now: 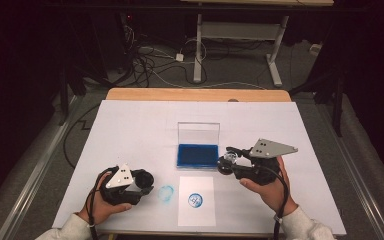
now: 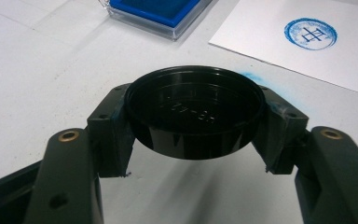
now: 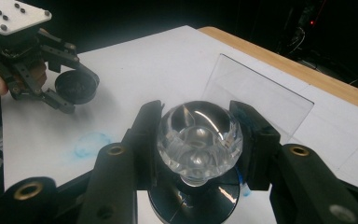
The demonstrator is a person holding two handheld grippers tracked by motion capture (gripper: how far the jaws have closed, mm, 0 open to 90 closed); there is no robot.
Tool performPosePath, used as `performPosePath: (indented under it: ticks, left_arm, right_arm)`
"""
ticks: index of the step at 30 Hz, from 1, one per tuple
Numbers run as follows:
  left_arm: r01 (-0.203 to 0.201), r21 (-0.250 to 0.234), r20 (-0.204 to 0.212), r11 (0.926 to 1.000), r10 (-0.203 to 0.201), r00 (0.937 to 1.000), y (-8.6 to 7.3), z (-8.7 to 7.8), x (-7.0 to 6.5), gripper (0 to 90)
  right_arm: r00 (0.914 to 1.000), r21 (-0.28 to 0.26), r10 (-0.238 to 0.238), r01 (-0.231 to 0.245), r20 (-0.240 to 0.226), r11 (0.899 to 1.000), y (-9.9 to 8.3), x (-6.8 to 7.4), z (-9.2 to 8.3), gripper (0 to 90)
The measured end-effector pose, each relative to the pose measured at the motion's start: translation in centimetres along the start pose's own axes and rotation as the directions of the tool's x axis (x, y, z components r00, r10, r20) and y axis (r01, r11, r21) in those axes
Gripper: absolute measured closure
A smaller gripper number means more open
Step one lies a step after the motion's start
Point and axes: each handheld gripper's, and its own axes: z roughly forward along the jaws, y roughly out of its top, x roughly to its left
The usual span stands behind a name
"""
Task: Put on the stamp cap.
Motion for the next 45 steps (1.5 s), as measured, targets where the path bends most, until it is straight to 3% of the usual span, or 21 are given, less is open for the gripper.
performPosePath:
  ticks: [6,20,34,45]
  left_arm:
    - [-0.011,0.007,0.004,0.9999,0.011,0.9999,0.4,0.4,-0.2,36.7]
    - [-0.038,-0.02,0.017,0.9991,0.038,0.9991,3.3,1.6,-0.3,36.7]
    - [-0.033,-0.017,0.0,0.9993,0.033,0.9994,4.9,2.8,0.6,36.7]
    - [-0.056,-0.045,0.04,0.9974,0.058,0.9975,7.3,4.4,0.1,36.8]
  right_arm:
    - [1.0,-0.015,0.008,-0.008,0.006,1.0,0.1,-0.1,-0.5,56.6]
    - [0.9993,-0.057,0.009,-0.007,0.035,0.998,1.1,-0.4,-1.7,56.6]
    - [0.9997,-0.051,0.01,-0.009,0.021,0.999,1.8,-0.7,-0.7,56.6]
    - [0.9997,-0.076,0.02,-0.019,0.016,0.997,2.7,-1.0,0.0,56.7]
